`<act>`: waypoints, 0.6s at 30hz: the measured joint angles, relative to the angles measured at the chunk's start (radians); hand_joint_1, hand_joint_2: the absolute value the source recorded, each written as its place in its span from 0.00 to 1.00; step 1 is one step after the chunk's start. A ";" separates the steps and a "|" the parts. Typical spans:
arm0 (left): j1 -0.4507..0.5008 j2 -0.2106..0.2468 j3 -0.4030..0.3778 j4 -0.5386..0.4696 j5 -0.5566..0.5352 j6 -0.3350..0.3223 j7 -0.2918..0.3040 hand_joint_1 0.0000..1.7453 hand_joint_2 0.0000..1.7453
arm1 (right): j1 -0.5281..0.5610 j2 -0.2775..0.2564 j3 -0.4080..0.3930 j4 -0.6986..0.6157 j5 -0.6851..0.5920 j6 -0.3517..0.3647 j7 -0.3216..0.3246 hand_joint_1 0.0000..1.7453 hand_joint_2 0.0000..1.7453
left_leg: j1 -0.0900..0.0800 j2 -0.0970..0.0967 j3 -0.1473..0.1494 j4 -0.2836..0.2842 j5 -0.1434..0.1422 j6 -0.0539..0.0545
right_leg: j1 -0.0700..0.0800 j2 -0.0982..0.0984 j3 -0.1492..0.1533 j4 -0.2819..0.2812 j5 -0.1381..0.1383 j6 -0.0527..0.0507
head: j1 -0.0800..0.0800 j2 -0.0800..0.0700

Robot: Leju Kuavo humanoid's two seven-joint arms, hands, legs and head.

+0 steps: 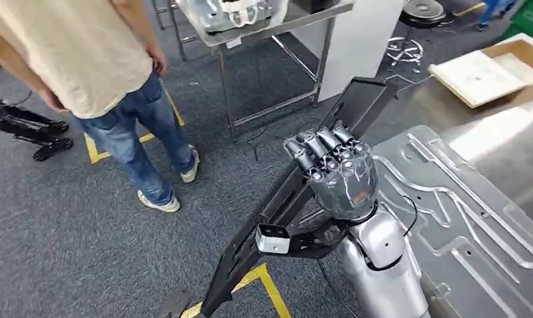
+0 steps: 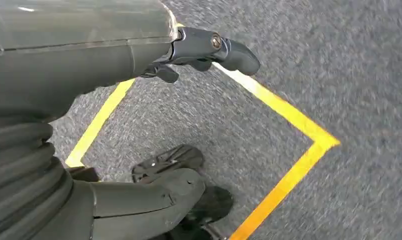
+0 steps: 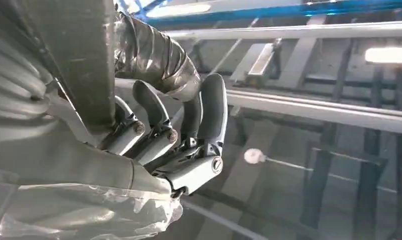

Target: Take the parts from the cabinet and place them on the table.

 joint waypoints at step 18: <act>-0.002 -0.002 0.000 0.000 0.003 0.001 -0.001 0.00 1.00 | -0.013 -0.002 0.000 0.006 0.002 0.000 0.007 1.00 1.00 | 0.003 0.039 0.102 -0.257 0.151 0.051 | -0.007 -0.018 -0.133 0.249 -0.076 0.061 | 0.003 0.000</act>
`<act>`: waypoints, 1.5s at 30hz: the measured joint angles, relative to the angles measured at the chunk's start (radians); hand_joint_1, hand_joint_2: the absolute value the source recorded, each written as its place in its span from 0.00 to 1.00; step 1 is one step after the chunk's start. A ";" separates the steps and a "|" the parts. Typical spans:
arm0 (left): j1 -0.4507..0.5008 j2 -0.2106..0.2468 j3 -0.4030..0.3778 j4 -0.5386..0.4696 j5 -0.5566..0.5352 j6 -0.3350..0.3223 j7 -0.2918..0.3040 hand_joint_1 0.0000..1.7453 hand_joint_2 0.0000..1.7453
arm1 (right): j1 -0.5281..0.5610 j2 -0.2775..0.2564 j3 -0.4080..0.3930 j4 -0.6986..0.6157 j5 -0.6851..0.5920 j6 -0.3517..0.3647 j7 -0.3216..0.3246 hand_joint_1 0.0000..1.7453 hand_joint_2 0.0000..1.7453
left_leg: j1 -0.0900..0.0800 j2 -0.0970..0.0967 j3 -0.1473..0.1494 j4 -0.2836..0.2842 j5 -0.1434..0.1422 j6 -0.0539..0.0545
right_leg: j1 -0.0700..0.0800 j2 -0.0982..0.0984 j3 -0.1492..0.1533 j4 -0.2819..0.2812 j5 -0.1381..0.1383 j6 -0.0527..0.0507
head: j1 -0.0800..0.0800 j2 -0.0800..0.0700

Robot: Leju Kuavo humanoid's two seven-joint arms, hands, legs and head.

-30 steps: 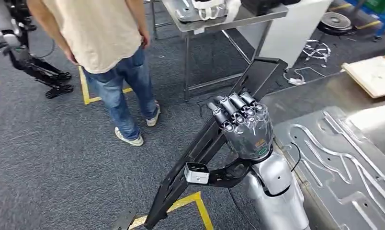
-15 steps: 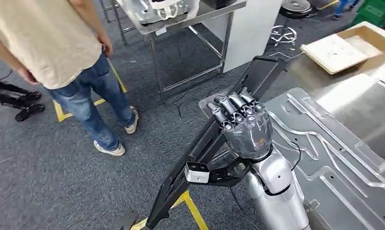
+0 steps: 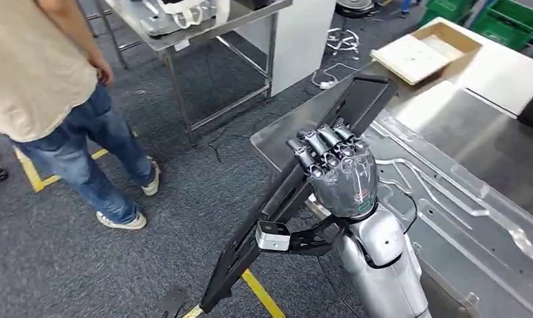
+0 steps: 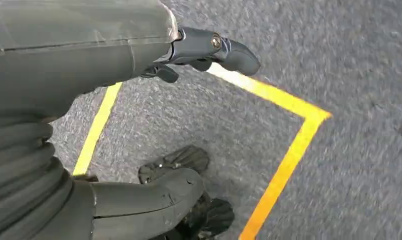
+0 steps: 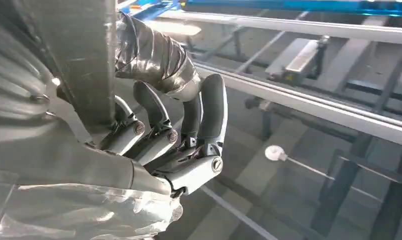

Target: Take the parts from the cabinet and place them on the table.

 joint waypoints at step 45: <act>0.012 0.014 0.001 0.000 0.005 0.003 -0.006 0.00 1.00 | 0.023 0.004 -0.039 -0.001 -0.016 0.000 -0.014 1.00 1.00 | -0.003 -0.042 -0.122 0.288 -0.135 -0.044 | 0.012 0.038 0.122 -0.254 0.096 -0.071 | 0.002 0.000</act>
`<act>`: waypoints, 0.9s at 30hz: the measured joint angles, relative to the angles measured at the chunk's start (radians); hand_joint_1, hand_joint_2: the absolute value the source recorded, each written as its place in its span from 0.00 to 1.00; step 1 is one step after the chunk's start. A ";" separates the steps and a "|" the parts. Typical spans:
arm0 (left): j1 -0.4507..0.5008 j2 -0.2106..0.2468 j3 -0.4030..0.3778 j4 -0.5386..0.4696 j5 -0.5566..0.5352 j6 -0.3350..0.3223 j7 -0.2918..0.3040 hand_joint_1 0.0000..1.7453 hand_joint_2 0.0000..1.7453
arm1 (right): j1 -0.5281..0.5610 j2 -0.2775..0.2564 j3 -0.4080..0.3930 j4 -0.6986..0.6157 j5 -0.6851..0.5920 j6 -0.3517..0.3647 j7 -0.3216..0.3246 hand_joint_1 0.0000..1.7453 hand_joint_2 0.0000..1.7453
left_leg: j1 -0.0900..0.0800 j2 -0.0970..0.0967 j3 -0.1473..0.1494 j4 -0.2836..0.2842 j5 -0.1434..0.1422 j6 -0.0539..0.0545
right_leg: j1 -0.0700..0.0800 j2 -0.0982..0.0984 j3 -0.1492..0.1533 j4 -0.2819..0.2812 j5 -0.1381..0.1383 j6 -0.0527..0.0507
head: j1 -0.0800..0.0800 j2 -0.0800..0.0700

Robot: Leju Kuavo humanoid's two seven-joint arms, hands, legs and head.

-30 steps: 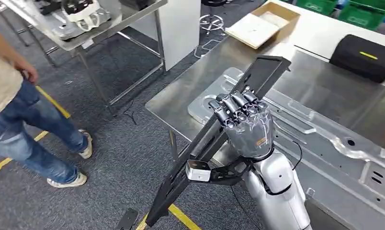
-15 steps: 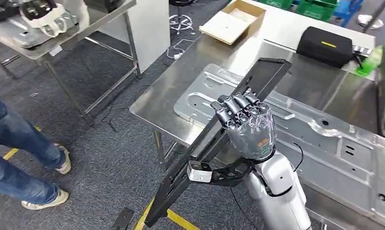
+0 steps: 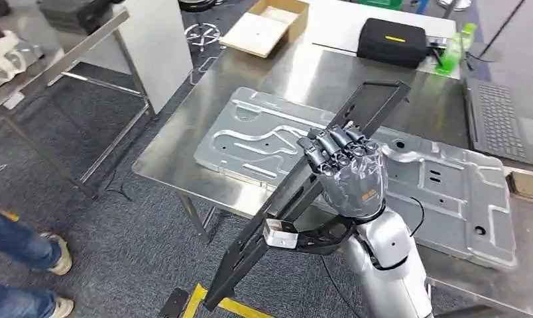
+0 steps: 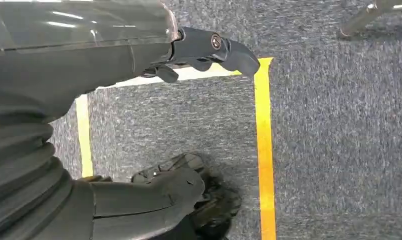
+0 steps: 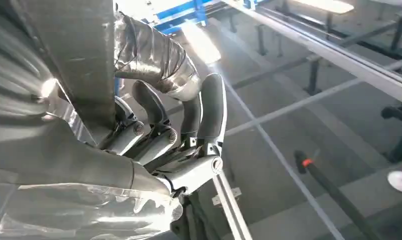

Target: Take the parts from the cabinet and place them on the table.

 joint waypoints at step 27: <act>0.007 0.001 0.001 0.000 0.030 -0.021 -0.021 0.00 1.00 | -0.236 -0.226 -0.153 0.429 -0.462 0.003 0.217 1.00 1.00 | -0.001 -0.015 0.050 -0.157 0.067 0.011 | -0.003 -0.039 -0.002 -0.004 0.001 0.010 | -0.001 0.000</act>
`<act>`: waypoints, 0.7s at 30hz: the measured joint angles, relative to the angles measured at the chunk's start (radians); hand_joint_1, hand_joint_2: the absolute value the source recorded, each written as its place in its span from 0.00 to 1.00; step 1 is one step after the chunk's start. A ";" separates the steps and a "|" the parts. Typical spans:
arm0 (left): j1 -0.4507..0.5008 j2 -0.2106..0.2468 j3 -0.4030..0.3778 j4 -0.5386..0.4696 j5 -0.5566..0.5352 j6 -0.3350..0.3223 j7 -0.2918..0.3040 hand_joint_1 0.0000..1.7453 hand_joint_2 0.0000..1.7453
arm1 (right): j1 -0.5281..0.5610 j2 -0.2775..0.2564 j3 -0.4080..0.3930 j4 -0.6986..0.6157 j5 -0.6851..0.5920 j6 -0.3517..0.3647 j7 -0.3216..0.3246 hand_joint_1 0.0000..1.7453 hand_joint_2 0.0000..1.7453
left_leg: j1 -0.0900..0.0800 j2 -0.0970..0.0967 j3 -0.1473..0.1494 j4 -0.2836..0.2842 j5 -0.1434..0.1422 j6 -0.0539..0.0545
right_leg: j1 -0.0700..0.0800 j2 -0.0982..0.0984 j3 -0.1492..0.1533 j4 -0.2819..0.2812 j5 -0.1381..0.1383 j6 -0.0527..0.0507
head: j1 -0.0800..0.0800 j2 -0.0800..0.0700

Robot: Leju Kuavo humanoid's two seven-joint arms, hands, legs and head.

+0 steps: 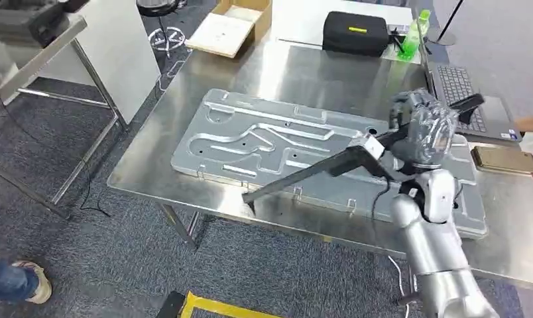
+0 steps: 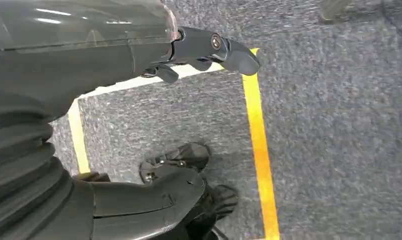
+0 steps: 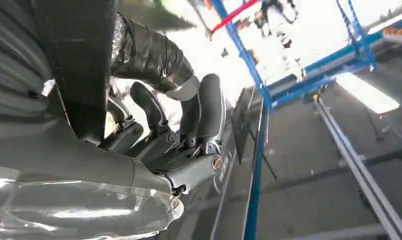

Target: Take the parts from the cabinet and place them on the table.

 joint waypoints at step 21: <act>-0.001 -0.001 -0.015 0.000 -0.003 -0.027 -0.025 0.00 1.00 | -0.120 -0.152 -0.137 0.297 -0.093 0.063 0.069 1.00 1.00 | -0.001 0.000 0.031 -0.119 0.101 0.037 | -0.025 0.004 -0.089 0.184 -0.051 0.067 | 0.001 0.000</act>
